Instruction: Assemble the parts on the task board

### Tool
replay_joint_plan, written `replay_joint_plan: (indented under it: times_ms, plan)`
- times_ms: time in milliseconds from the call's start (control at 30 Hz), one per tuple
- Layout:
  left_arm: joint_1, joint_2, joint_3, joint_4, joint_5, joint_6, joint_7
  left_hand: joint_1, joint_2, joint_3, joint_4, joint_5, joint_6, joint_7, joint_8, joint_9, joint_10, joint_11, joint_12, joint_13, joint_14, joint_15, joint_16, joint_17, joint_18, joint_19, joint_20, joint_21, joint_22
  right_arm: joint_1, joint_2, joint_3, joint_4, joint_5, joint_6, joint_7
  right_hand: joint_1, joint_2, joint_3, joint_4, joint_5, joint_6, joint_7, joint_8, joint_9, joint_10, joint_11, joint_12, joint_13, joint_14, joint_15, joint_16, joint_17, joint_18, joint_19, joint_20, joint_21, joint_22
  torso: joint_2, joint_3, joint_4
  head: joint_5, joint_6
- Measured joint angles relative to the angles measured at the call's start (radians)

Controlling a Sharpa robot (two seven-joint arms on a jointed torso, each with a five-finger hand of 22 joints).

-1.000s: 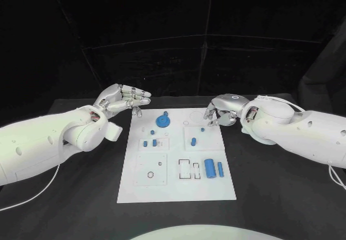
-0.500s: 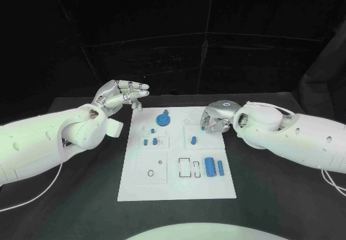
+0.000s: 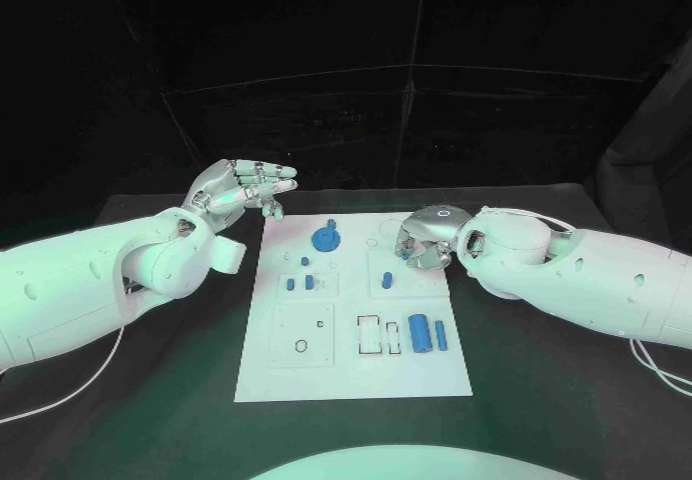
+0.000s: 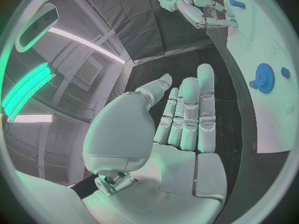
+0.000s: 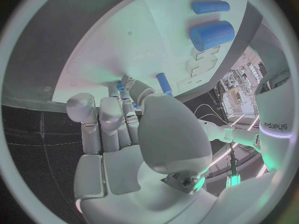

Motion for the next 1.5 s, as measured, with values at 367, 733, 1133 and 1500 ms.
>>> replay_joint_plan:
  times_ms: [367,733,1133,1500]
  plan:
    - [0.000,-0.001,0.000,-0.002,0.002,0.001,0.000,0.004,0.004,-0.003,-0.003,0.000,0.000,0.000,0.000,0.000,0.000,0.000,0.002,0.000,0.000,0.000,0.000,-0.003,0.000,0.000,0.000,0.000,-0.001,0.001,0.011,0.004,-0.013,-0.004,0.011,0.001,-0.024,0.015,0.093,-0.004,-0.026,0.043,-0.001,0.005,0.005,0.047,-0.007,0.000,0.000,0.000,0.000,0.020,0.017,0.000,0.012,-0.003,0.016,0.026,0.000,0.0000,-0.0003,0.003,-0.005]
    - [0.000,-0.001,0.000,-0.005,0.003,0.002,-0.001,0.004,0.004,-0.003,-0.003,0.000,0.000,0.000,0.000,0.000,0.000,0.000,0.002,0.000,-0.007,0.000,0.000,-0.005,0.000,0.000,0.000,-0.004,-0.002,0.001,0.015,0.004,-0.016,-0.004,0.012,-0.001,-0.039,0.025,0.179,-0.014,-0.065,0.080,-0.004,0.011,0.009,0.086,-0.014,-0.005,0.001,0.000,0.000,0.030,0.021,0.000,0.025,-0.011,0.034,0.053,0.000,0.0000,-0.0003,0.003,-0.011]
    - [0.000,-0.002,0.000,-0.011,0.004,0.002,-0.002,0.004,0.004,-0.006,-0.006,0.000,0.000,0.000,0.000,0.000,0.000,0.000,0.002,0.000,-0.007,0.000,0.000,-0.007,0.000,0.000,0.000,-0.004,-0.004,-0.006,-0.011,0.000,0.021,-0.010,-0.053,-0.016,-0.039,0.025,0.205,-0.021,-0.067,0.084,-0.005,0.011,0.007,0.086,-0.014,-0.018,0.003,0.000,0.000,0.034,0.021,0.000,0.028,-0.015,0.043,0.065,-0.002,0.0005,-0.0008,0.003,-0.013]
    - [0.000,-0.001,0.000,-0.021,0.004,0.002,-0.003,0.008,0.008,-0.005,-0.006,0.000,0.000,0.000,0.000,0.000,0.000,0.000,0.002,0.000,-0.007,0.000,0.000,-0.009,0.000,0.000,0.000,-0.004,-0.005,-0.005,-0.069,0.001,0.102,-0.006,-0.145,-0.020,-0.046,0.018,0.221,-0.028,-0.061,0.084,-0.006,0.011,0.008,0.089,-0.011,-0.023,0.002,0.000,0.000,0.040,0.023,0.000,0.032,-0.011,0.049,0.070,-0.002,0.0001,-0.0008,0.002,-0.010]
